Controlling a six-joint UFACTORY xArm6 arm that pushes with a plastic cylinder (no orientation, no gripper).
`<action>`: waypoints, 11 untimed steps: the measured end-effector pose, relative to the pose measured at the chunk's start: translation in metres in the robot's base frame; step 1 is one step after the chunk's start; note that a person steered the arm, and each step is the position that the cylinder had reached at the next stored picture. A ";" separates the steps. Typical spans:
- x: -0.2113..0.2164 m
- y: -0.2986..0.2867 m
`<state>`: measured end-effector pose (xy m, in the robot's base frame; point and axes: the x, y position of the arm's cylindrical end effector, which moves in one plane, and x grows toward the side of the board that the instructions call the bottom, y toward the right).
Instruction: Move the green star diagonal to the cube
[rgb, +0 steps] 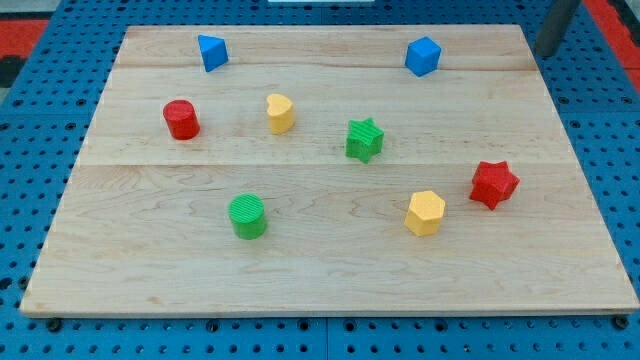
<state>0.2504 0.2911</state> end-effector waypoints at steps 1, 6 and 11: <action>0.026 -0.019; -0.002 -0.194; 0.139 -0.154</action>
<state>0.3890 0.1367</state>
